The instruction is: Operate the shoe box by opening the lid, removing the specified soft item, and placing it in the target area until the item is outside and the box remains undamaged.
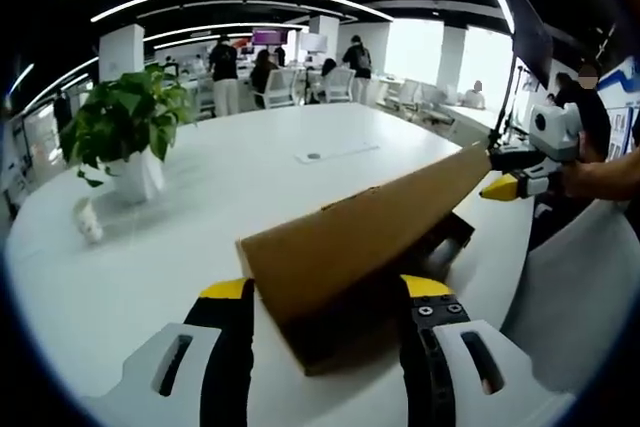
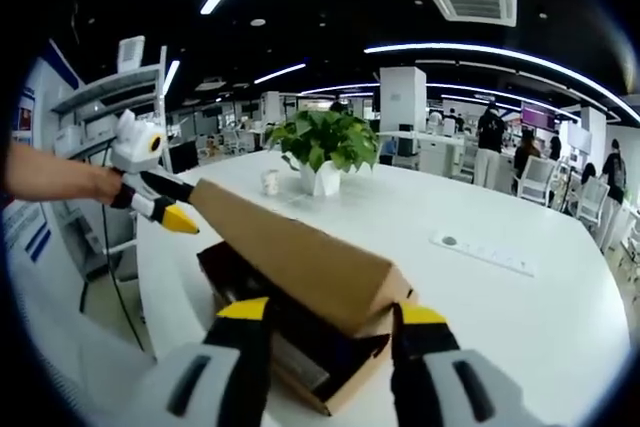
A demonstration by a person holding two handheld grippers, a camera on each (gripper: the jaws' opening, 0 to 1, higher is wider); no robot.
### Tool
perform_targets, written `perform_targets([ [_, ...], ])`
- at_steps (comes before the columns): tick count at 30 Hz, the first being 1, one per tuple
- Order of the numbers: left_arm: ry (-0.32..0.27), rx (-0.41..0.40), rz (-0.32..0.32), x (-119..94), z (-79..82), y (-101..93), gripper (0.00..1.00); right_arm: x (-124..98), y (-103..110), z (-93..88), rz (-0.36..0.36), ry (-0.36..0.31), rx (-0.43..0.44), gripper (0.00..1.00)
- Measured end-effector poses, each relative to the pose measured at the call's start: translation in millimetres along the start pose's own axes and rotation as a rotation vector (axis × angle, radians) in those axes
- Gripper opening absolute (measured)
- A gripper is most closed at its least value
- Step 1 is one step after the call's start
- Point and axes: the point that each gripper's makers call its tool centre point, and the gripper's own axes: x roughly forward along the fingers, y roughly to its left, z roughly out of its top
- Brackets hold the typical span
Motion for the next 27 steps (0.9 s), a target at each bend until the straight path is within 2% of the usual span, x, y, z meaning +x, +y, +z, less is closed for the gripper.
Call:
perform_targets([
  [13, -0.033, 0.015, 0.056, 1, 11.0, 16.5, 0.40, 5, -15, 11.2, -0.032, -0.010, -0.028, 0.34],
  [23, -0.058, 0.007, 0.072, 3, 24.7, 25.8, 0.35, 8, -24, 20.4, -0.050, -0.017, -0.049, 0.30],
  [27, -0.063, 0.007, 0.074, 2, 29.2, 28.9, 0.32, 9, -30, 23.9, -0.062, -0.015, -0.062, 0.25],
])
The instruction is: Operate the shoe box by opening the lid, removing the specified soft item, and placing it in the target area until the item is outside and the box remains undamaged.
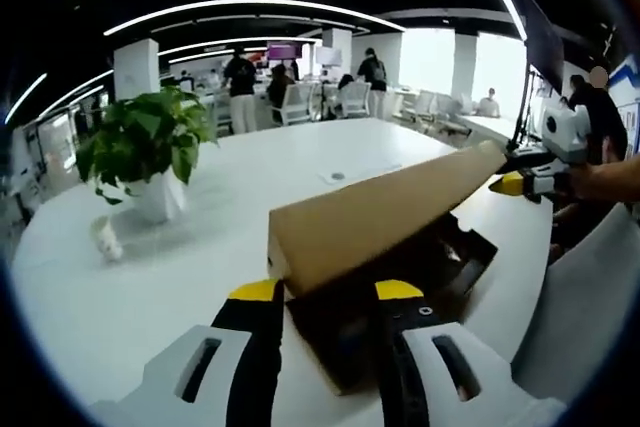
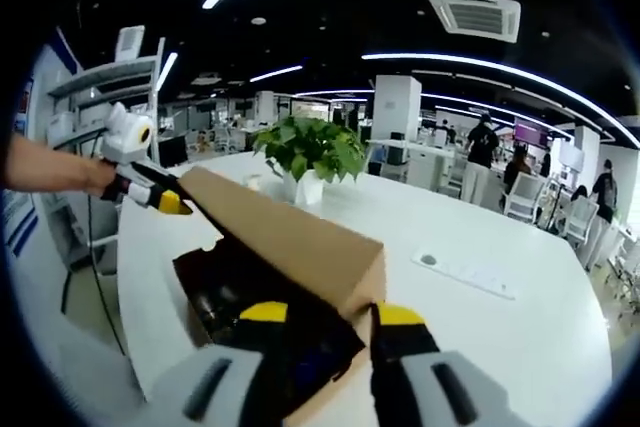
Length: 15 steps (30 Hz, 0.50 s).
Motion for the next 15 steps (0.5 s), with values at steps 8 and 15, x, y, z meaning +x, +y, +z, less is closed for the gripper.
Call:
perform_targets([
  [8, -0.012, -0.006, 0.015, 2, 6.6, 6.9, 0.26, 4, -9, 4.8, -0.010, 0.000, -0.016, 0.20],
  [15, -0.017, 0.010, 0.037, 4, 11.0, 13.4, 0.20, 7, -18, 7.9, -0.032, 0.002, -0.036, 0.13],
])
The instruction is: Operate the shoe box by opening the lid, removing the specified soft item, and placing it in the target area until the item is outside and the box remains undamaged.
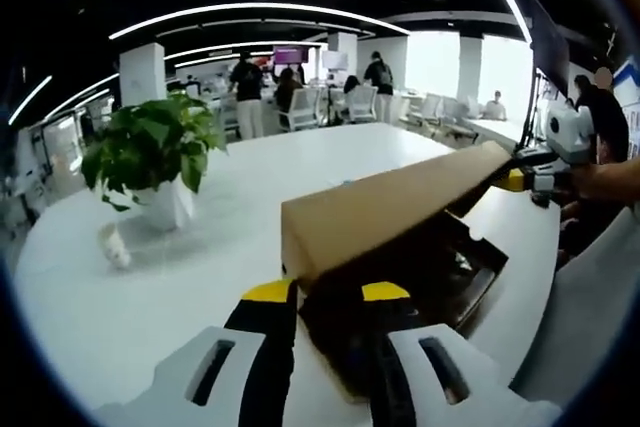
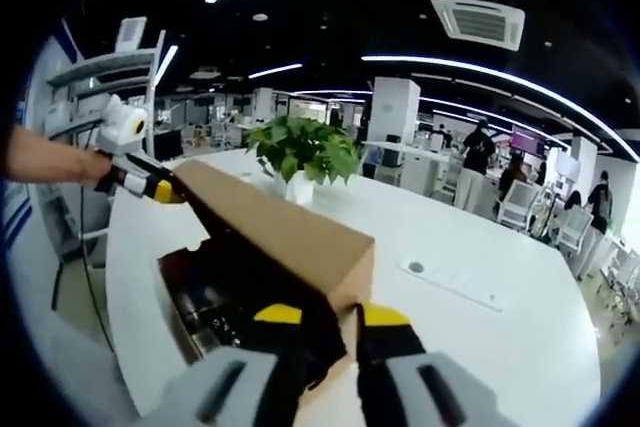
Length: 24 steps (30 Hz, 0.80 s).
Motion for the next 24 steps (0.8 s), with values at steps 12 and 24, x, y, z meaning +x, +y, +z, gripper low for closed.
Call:
perform_targets([
  [12, -0.035, 0.004, 0.068, 5, 8.5, 17.8, 0.03, 6, -14, 6.5, -0.040, 0.003, 0.009, 0.03],
  [24, -0.057, -0.009, 0.070, 10, 18.7, 23.9, 0.03, 13, -24, 12.9, -0.060, -0.012, 0.041, 0.01],
])
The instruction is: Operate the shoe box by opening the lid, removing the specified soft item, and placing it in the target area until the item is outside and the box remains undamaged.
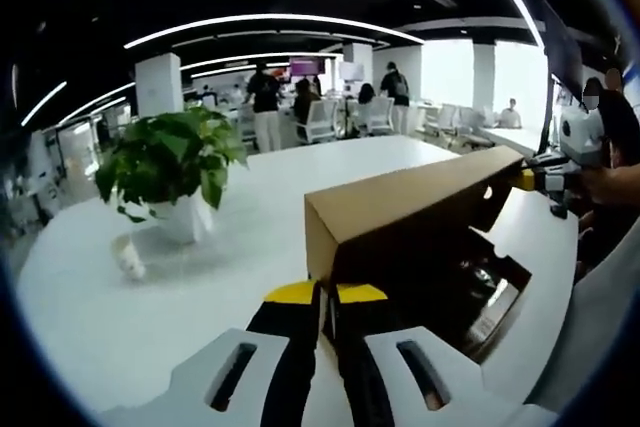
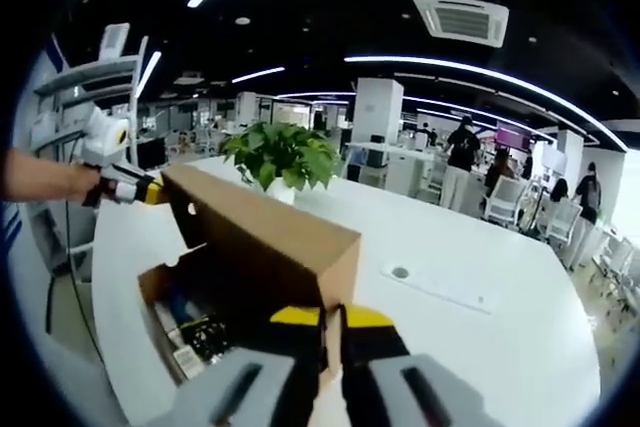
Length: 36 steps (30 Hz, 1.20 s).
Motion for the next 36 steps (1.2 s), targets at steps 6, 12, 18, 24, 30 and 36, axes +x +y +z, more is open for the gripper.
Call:
perform_targets([
  [6, -0.002, 0.002, -0.001, 4, 2.1, 2.1, 0.03, 4, -4, 2.5, -0.008, 0.000, 0.000, 0.00],
  [12, 0.012, 0.009, 0.005, 12, 0.0, 3.4, 0.05, 5, -6, 3.1, -0.004, 0.002, -0.005, 0.00],
  [18, 0.018, 0.002, 0.008, 16, -4.4, 4.4, 0.05, 8, -8, 4.5, -0.008, 0.002, 0.004, 0.00],
  [24, 0.045, -0.006, 0.016, 21, -17.9, 6.0, 0.03, 10, -11, 6.8, -0.010, 0.003, 0.014, 0.00],
  [30, 0.086, 0.040, 0.038, 25, -33.9, 6.7, 0.03, 13, -12, 8.3, -0.008, 0.009, 0.011, 0.00],
  [36, 0.105, 0.011, 0.038, 32, -47.0, 10.0, 0.03, 15, -14, 9.6, -0.007, 0.010, 0.011, 0.00],
])
